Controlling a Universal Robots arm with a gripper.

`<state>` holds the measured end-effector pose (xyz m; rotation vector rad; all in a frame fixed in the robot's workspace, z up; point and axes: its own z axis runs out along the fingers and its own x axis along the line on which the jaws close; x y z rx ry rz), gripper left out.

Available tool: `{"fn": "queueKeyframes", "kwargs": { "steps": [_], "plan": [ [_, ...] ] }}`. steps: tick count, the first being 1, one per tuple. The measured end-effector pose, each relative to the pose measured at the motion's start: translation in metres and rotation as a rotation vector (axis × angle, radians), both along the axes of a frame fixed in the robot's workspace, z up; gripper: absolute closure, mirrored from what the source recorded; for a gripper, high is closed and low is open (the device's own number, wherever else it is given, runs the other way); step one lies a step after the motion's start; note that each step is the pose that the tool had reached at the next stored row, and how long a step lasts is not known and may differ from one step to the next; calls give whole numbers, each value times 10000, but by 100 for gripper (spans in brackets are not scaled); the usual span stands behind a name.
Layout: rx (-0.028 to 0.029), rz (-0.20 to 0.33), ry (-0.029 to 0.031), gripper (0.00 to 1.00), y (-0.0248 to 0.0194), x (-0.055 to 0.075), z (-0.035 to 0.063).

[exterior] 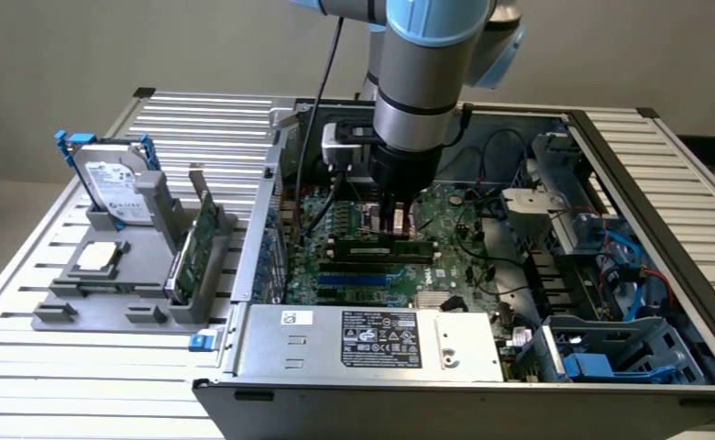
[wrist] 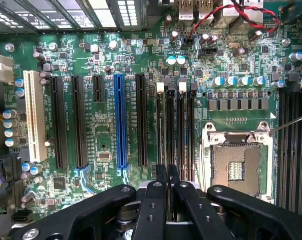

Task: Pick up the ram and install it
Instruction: 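Insert the ram into the slot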

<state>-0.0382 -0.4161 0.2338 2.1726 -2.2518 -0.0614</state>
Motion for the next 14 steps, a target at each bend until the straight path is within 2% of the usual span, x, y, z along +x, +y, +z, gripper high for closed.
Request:
{"fn": "queueKeyframes", "kwargs": {
  "steps": [8,14],
  "plan": [
    [17,-1,2,87,0,1,-17],
    [38,-1,49,87,0,1,-21]
  ]
}}
